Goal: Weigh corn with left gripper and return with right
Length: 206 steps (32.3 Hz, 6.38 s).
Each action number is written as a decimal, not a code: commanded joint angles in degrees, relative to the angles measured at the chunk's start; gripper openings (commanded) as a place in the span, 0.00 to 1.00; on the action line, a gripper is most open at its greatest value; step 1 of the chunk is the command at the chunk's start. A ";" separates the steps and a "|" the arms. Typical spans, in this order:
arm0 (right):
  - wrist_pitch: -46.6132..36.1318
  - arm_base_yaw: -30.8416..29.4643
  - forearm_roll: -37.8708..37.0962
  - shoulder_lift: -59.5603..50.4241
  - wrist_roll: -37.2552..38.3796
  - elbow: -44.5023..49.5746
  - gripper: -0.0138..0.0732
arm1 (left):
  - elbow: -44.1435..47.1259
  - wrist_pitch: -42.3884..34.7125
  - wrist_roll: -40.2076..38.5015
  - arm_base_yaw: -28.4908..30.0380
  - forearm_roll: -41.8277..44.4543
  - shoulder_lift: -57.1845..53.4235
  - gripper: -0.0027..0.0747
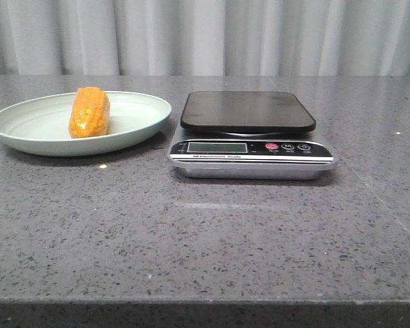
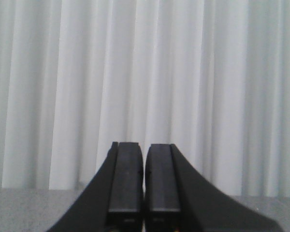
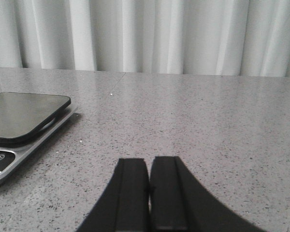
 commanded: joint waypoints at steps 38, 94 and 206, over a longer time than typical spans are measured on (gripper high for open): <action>-4.84 -0.44 0.18 -1.03 -0.07 -0.34 0.36 | -27.76 21.68 -0.59 -13.45 -3.45 44.41 0.85; -4.84 -0.44 0.18 -1.08 -0.07 -0.34 0.36 | -69.54 55.69 -30.26 -26.25 8.93 99.54 0.62; -4.84 -0.44 0.18 -1.08 -0.07 -0.34 0.36 | -31.64 29.04 -12.54 -42.30 11.79 39.57 0.20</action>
